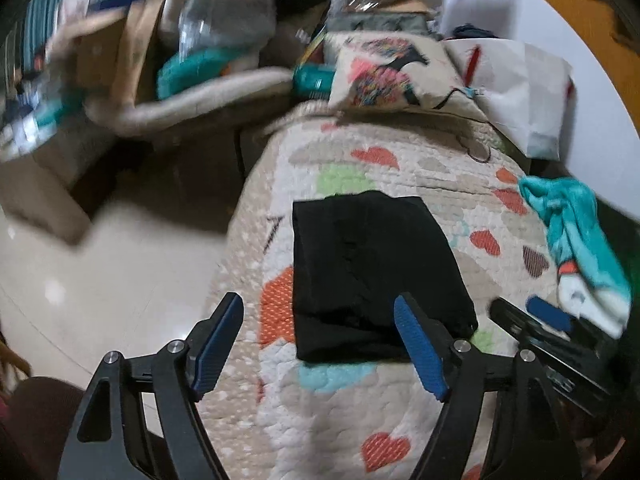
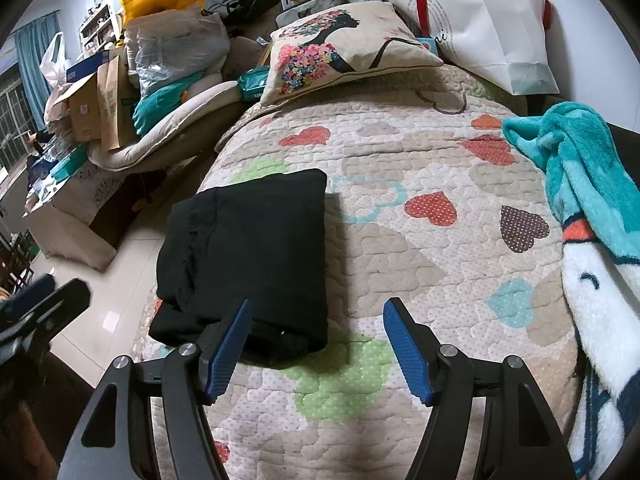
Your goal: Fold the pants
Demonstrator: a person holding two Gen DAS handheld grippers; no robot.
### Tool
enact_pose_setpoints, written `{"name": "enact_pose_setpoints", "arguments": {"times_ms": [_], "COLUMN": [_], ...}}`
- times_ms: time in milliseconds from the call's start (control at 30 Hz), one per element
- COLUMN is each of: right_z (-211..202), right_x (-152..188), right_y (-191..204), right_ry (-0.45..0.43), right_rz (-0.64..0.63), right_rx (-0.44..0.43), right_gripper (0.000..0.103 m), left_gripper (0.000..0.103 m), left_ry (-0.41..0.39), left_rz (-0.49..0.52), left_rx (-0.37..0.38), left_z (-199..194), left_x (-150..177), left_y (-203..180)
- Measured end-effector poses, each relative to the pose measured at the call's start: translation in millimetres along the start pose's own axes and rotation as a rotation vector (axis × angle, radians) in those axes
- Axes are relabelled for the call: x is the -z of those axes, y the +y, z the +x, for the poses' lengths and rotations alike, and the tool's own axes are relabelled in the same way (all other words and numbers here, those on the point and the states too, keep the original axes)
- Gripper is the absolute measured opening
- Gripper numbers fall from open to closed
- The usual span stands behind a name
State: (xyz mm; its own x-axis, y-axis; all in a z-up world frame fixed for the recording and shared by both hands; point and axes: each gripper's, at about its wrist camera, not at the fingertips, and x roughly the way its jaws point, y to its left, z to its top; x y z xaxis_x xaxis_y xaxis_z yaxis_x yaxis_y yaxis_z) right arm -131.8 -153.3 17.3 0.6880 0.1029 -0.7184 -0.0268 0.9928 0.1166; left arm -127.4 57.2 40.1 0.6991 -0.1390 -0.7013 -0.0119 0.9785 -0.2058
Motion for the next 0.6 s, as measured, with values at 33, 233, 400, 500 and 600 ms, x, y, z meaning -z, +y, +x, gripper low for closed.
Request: {"name": "enact_pose_setpoints", "arguments": {"times_ms": [33,233,400,500,600], "right_z": [-2,0,45,87,118], "right_x": [-5,-51,-77,-81,-77], "right_y": [-3,-10,-12,-22,-34], "right_ry": [-0.004,0.006,0.116,0.183,0.232], "right_rz": [0.007,-0.007,-0.022,0.017,0.101], "right_rx": [0.001,-0.008,-0.066,-0.113,-0.177], "right_gripper": [0.074,0.082,0.084,0.084,0.084], "left_gripper": [0.077,0.077,0.077,0.077,0.079], "left_ry": [0.032,0.113,0.208,0.242,0.249], "left_rz": [-0.026,-0.046,-0.176,-0.233,-0.248], "left_rx": [0.020,0.083,0.145,0.207,0.261], "left_z": [13,79,128,146,156], "left_x": [-8,-39,-45,-39,-31], "left_y": [7,16,37,47,50]}}
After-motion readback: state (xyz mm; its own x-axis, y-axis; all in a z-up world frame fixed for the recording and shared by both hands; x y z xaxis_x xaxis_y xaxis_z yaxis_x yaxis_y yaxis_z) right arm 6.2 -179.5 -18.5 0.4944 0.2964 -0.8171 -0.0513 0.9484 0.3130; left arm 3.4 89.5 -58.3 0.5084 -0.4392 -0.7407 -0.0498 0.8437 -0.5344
